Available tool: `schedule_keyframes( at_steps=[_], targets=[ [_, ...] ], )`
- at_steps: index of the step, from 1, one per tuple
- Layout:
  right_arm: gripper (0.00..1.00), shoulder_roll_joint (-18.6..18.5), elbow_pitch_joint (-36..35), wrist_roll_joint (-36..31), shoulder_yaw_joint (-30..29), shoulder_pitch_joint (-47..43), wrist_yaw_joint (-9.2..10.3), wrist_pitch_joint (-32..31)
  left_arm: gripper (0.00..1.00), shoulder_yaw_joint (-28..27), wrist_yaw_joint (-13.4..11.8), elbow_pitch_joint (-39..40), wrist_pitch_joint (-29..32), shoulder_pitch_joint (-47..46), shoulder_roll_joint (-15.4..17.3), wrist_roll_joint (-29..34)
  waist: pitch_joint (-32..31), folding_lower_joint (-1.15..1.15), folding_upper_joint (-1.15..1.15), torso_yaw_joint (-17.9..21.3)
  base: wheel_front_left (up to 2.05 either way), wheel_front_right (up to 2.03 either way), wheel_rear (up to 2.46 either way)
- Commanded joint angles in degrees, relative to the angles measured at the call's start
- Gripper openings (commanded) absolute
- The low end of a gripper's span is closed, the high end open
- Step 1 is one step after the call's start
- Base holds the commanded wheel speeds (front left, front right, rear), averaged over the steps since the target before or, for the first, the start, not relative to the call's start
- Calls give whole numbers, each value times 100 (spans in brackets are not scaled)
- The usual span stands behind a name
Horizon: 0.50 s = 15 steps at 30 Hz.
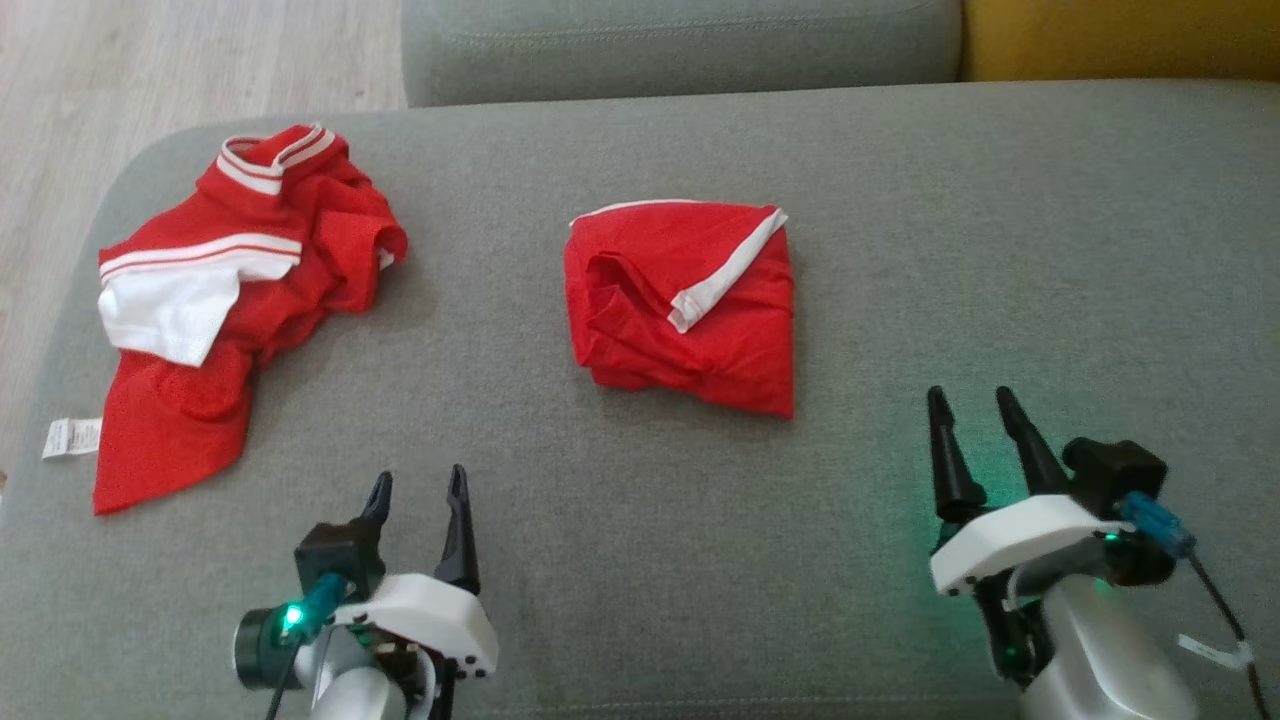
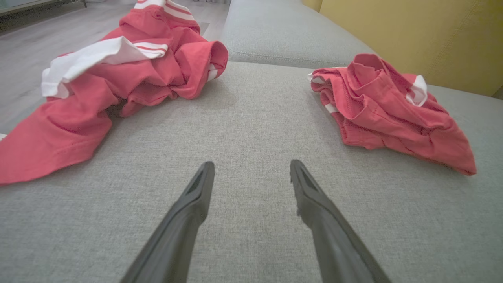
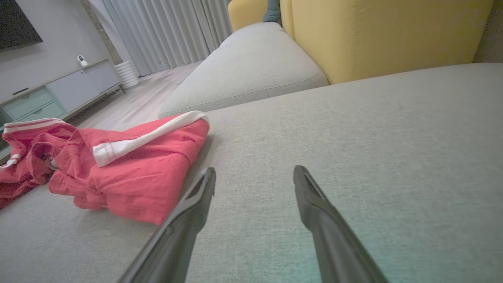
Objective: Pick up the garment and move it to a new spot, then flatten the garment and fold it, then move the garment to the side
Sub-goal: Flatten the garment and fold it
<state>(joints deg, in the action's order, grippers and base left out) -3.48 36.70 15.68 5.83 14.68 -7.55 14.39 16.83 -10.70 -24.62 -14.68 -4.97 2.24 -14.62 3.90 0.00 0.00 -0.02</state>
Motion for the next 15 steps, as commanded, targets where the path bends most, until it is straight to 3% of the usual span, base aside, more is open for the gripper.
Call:
schedule_keyframes(
  at_steps=[1,10,15],
  targets=[
    [100,58,-179,47,231,210,6,61,100,-126,-42,185,-32,-210,64,29,52,0,0,-41,0,0,0],
    [100,59,208,719,1357,1075,6,61,100,198,-3,169,-32,-418,64,-142,379,0,0,-584,0,0,0],
    [99,59,562,1148,1667,1446,6,59,100,345,-17,128,-32,-448,64,-246,476,0,0,-901,0,0,0]
  ],
)
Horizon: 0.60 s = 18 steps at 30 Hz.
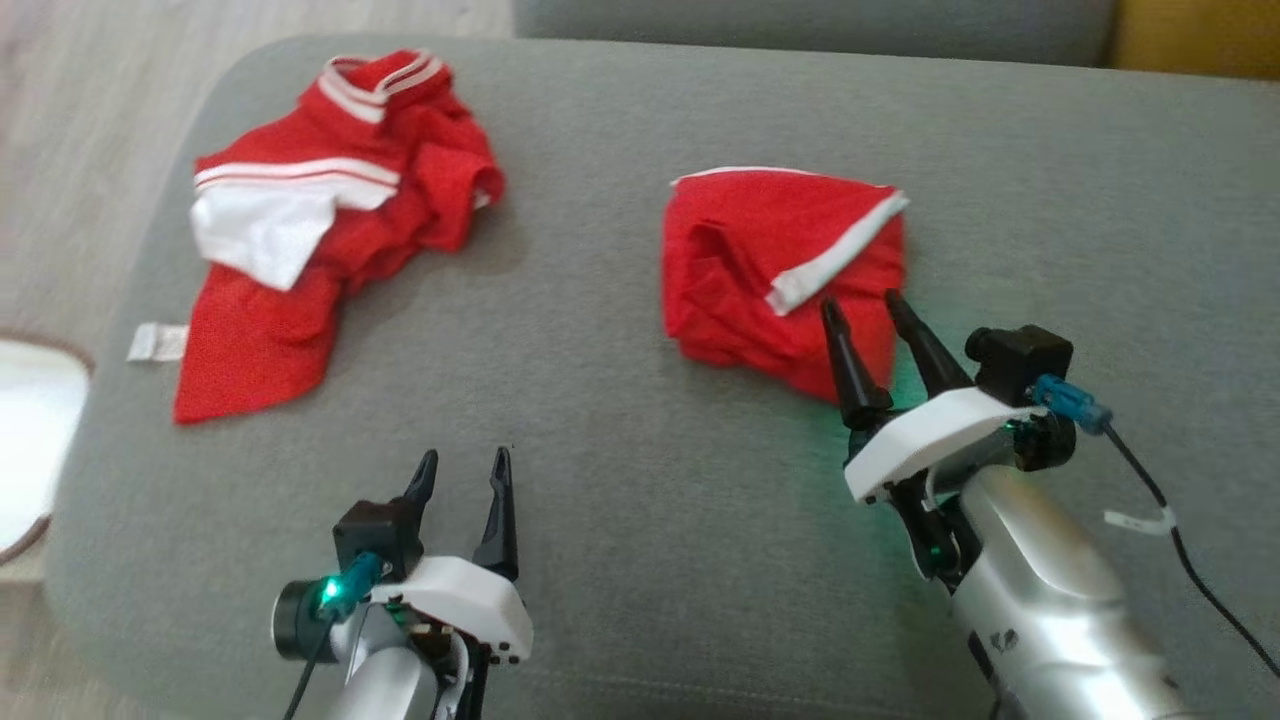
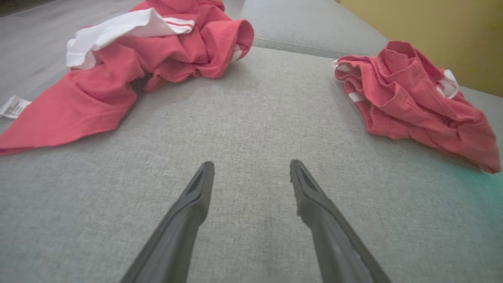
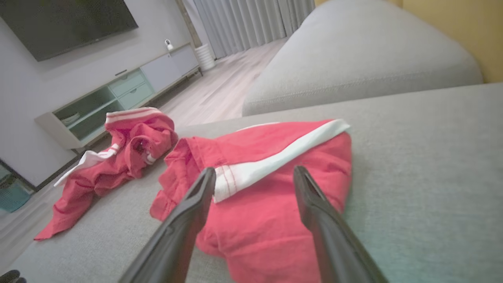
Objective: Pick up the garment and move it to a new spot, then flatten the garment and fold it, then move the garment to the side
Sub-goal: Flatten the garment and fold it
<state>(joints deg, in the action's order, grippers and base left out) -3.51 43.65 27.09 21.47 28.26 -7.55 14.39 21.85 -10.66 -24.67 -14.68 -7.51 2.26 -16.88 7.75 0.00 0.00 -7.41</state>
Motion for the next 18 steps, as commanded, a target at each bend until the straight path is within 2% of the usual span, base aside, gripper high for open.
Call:
schedule_keyframes(
  at_steps=[1,7,13,16,17,18],
  targets=[
    [98,63,-24,91,156,165,6,58,100,-130,-17,121,-32,-196,62,-60,105,0,0,-233,0,0,0],
    [99,63,535,444,355,470,6,59,100,-45,-40,143,-32,-192,62,-151,167,0,0,-477,0,0,0],
    [93,63,672,525,402,636,6,60,100,71,-17,169,-32,-225,62,-138,235,0,0,-526,0,0,0],
    [80,63,681,553,414,688,6,60,100,134,-37,174,-32,-277,62,-158,270,0,0,-516,0,0,0],
    [69,63,685,559,418,706,6,60,100,148,-46,178,-32,-291,62,-168,279,0,0,-510,0,0,0],
    [53,63,692,566,424,722,6,60,100,162,-53,183,-32,-304,62,-179,289,0,0,-505,0,0,0]
  ],
)
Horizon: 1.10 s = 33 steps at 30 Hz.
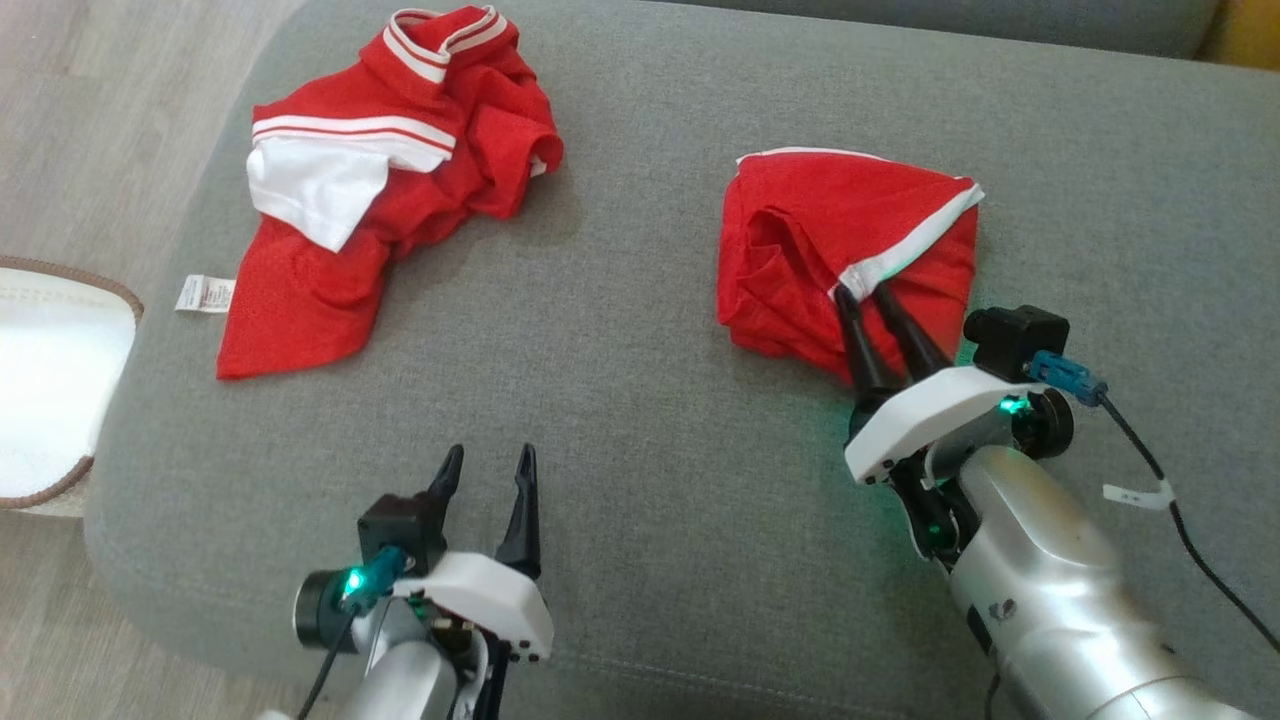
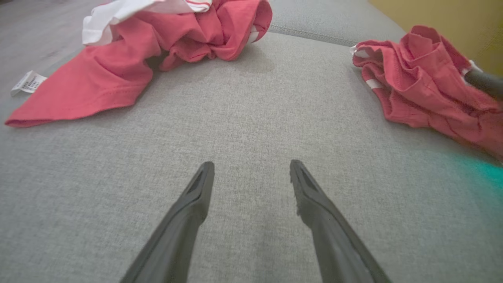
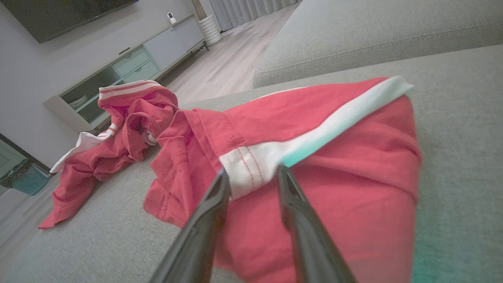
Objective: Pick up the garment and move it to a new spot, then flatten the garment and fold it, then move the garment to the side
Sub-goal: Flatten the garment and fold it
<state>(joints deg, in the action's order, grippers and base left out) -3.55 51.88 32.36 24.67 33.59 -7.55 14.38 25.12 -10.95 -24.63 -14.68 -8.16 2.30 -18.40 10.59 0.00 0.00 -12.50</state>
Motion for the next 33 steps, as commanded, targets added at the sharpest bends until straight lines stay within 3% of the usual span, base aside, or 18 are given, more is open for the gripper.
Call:
schedule_keyframes(
  at_steps=[1,3,4,13,17,18,20,22,24,29,33],
  targets=[
    [44,67,-124,51,111,209,6,62,100,-155,-34,184,-32,-250,58,-40,20,0,0,11,0,0,0],
    [22,67,-58,93,152,255,6,62,100,-130,-49,202,-32,-280,58,-65,53,0,0,20,0,0,0],
    [2,67,-17,87,177,304,6,62,100,-118,-55,211,-32,-293,58,-75,67,0,0,21,0,0,0],
    [0,67,-49,-235,35,898,6,62,100,-31,-74,285,-32,-400,58,-137,156,0,0,-96,0,0,0],
    [0,48,281,-658,8,1318,6,62,100,77,-68,303,-32,-429,58,-214,196,0,0,-271,0,0,0],
    [4,33,399,-767,-7,1432,6,62,100,116,-65,304,-32,-442,58,-245,215,0,0,-333,0,0,0],
    [31,0,668,-940,-48,1640,6,62,100,206,-65,310,-32,-480,58,-308,264,0,0,-472,0,0,0],
    [49,-67,949,-1148,-88,1843,6,62,100,305,-81,308,-32,-514,58,-350,309,0,0,-608,0,0,0],
    [100,-121,1181,-1331,-179,2020,6,62,100,387,-103,311,-32,-535,58,-393,355,0,0,-723,0,0,0],
    [100,-182,1305,-1646,-481,2198,6,62,100,448,-161,322,-32,-535,58,-452,386,0,0,-833,0,0,0],
    [100,-187,890,-1956,-1001,1938,6,62,100,367,-204,332,-32,-493,58,-444,295,0,0,-703,0,0,0]
  ],
)
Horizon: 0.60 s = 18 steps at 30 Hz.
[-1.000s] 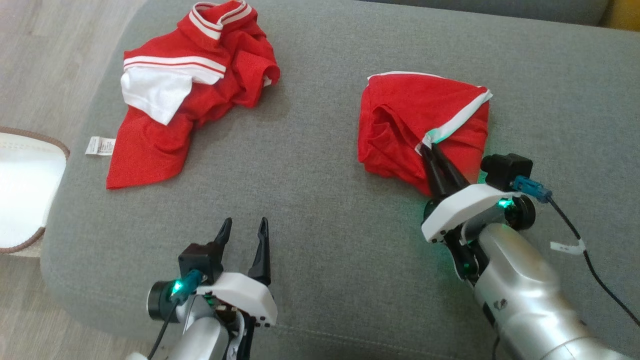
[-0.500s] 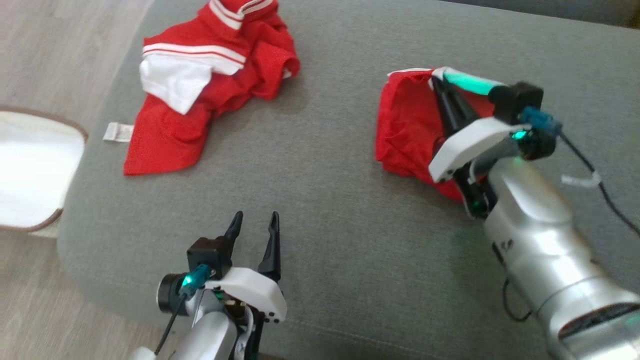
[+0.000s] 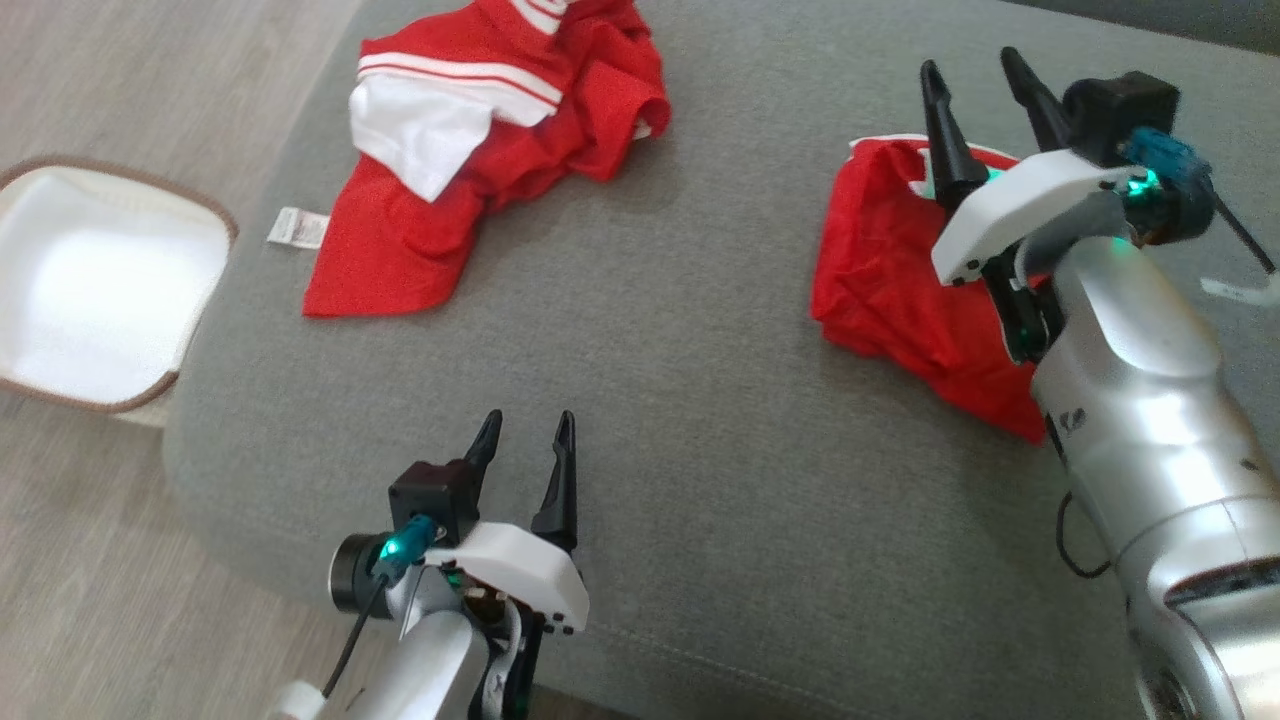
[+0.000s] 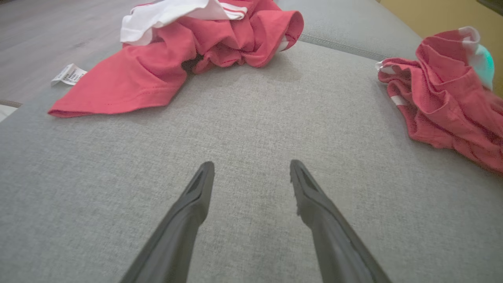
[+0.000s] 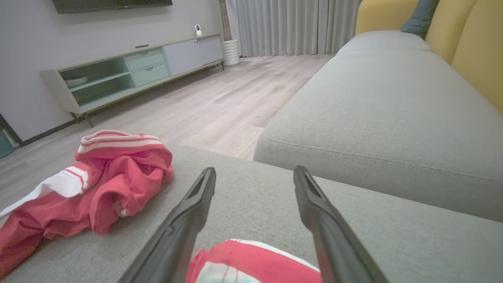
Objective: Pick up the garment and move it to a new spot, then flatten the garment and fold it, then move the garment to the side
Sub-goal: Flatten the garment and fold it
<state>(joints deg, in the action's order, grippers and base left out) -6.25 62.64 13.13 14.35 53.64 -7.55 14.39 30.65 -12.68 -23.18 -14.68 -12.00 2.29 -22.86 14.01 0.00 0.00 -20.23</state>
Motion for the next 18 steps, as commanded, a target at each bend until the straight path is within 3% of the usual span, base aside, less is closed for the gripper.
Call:
schedule_keyframes(
  at_steps=[1,8,18],
  targets=[
    [100,93,-309,-60,-82,-160,6,61,100,-207,-22,195,-32,-105,59,23,-77,0,0,124,0,0,0],
    [100,170,-1300,-132,-625,-1031,6,61,100,-435,15,202,-32,-51,59,226,-346,0,0,585,0,0,0],
    [100,274,-2344,-34,-836,-2548,6,61,100,-953,54,176,-32,254,59,605,-800,0,0,1250,0,0,0]
  ],
)
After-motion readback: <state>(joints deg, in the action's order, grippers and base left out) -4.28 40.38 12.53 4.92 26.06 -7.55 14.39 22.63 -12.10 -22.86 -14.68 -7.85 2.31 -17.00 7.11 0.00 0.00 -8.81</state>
